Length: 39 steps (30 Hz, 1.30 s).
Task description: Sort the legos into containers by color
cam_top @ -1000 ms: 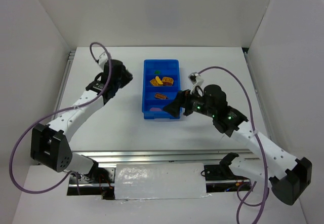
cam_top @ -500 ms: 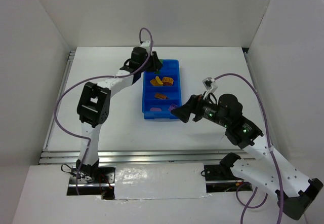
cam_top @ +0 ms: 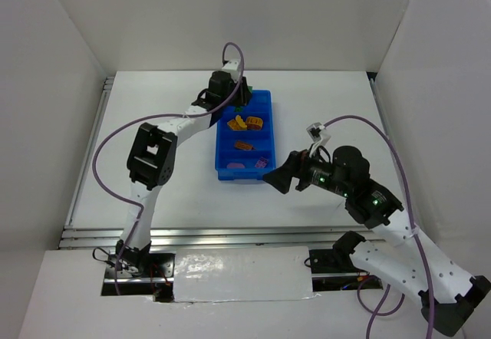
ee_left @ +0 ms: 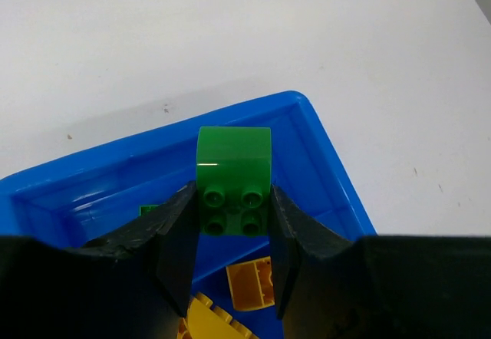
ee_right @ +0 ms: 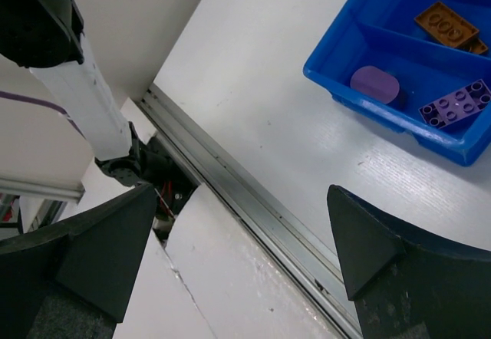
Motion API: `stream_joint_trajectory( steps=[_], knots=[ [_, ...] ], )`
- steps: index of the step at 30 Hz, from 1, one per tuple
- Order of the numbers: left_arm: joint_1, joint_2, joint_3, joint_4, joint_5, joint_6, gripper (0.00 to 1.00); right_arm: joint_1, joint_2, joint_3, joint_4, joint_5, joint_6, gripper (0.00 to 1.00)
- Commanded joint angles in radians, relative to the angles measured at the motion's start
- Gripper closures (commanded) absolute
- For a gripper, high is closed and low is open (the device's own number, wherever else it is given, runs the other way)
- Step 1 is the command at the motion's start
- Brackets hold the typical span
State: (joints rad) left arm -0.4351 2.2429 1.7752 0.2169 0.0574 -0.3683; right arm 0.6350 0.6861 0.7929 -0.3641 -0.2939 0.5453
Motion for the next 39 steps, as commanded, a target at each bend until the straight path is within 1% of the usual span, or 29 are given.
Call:
stream_joint_trajectory(
  steps=[1,5,6,7,10,14,16,17,18,19,21,22,24,25,26,27,28,29,30,31,32,33,34,35,36,38,39],
  knots=[
    [0.002,0.037,0.043,0.025,-0.038,0.026,0.5,0.002,0.026,0.022,0.04,-0.036,-0.013,0.0],
    [0.001,-0.023,-0.003,0.062,-0.047,0.02,0.31,0.002,0.044,0.025,0.051,-0.04,-0.013,0.0],
    [-0.001,-0.04,-0.025,0.07,-0.051,0.009,0.23,0.002,0.049,0.029,0.05,-0.039,-0.012,0.0],
    [-0.002,-0.072,-0.029,0.076,-0.048,0.012,0.01,0.002,0.052,0.031,0.05,-0.039,-0.015,0.0],
    [-0.005,-0.13,-0.025,0.062,-0.053,0.012,0.0,0.003,0.062,0.038,0.053,-0.039,-0.013,0.0],
    [-0.014,-0.236,-0.063,0.072,-0.053,0.026,0.0,0.002,0.067,0.048,0.054,-0.028,-0.013,0.0],
    [-0.016,-0.282,-0.057,0.039,-0.108,0.026,0.0,0.002,0.075,0.058,0.048,-0.024,-0.015,0.0],
    [-0.014,-0.295,-0.03,0.009,-0.132,0.029,0.0,0.002,0.078,0.065,0.045,-0.019,-0.022,0.0],
    [-0.016,-0.31,-0.017,-0.026,-0.16,0.029,0.0,0.002,0.079,0.084,0.016,0.017,-0.028,0.0],
    [-0.016,-0.356,-0.011,-0.089,-0.206,0.031,0.0,0.003,0.076,0.097,-0.005,0.05,-0.042,0.0],
    [-0.016,-0.419,-0.017,-0.16,-0.264,0.039,0.0,0.002,0.067,0.137,-0.06,0.125,-0.067,0.0],
    [-0.014,-0.481,-0.016,-0.266,-0.307,0.034,0.0,0.002,0.052,0.15,-0.082,0.215,-0.076,0.0],
    [0.001,-0.529,0.035,-0.411,-0.396,0.022,0.0,0.003,0.041,0.205,-0.145,0.297,-0.097,0.0],
    [0.009,-0.575,0.052,-0.491,-0.433,0.008,0.0,0.003,0.04,0.227,-0.169,0.384,-0.114,0.0],
    [0.016,-0.601,0.067,-0.633,-0.495,-0.024,0.01,0.002,0.038,0.274,-0.194,0.435,-0.117,0.0],
    [0.036,-0.674,0.06,-0.692,-0.523,-0.047,0.0,0.002,0.041,0.301,-0.247,0.481,-0.119,0.0],
    [0.05,-0.719,0.047,-0.747,-0.547,-0.098,0.01,0.003,0.044,0.328,-0.277,0.568,-0.123,0.0],
    [0.061,-0.764,0.0,-0.825,-0.609,-0.113,0.0,0.003,0.047,0.377,-0.324,0.608,-0.122,0.0],
    [0.059,-0.86,-0.025,-0.861,-0.658,-0.133,0.0,0.003,0.05,0.4,-0.344,0.646,-0.116,0.0],
    [0.064,-0.909,-0.06,-0.907,-0.691,-0.208,0.01,0.006,0.05,0.42,-0.366,0.682,-0.105,0.0],
    [0.073,-0.955,-0.086,-0.979,-0.706,-0.231,0.01,0.008,0.049,0.449,-0.393,0.732,-0.101,0.0],
    [0.078,-1.061,-0.123,-0.994,-0.7,-0.242,0.0,0.008,0.038,0.462,-0.404,0.758,-0.1,0.0],
    [0.079,-1.115,-0.161,-1.008,-0.702,-0.26,0.0,0.009,0.032,0.473,-0.42,0.786,-0.093,0.0],
    [0.081,-1.164,-0.237,-1.025,-0.709,-0.27,0.0,0.008,0.024,0.495,-0.447,0.833,-0.088,0.0],
    [0.084,-1.26,-0.278,-1.042,-0.725,-0.268,0.0,0.011,0.003,0.506,-0.46,0.851,-0.087,0.0],
    [0.085,-1.339,-0.362,-1.068,-0.746,-0.247,0.0,0.012,-0.025,0.523,-0.484,0.871,-0.088,0.0],
    [0.087,-1.405,-0.381,-1.112,-0.763,-0.242,0.01,0.014,-0.057,0.525,-0.489,0.866,-0.094,0.0]
  ],
)
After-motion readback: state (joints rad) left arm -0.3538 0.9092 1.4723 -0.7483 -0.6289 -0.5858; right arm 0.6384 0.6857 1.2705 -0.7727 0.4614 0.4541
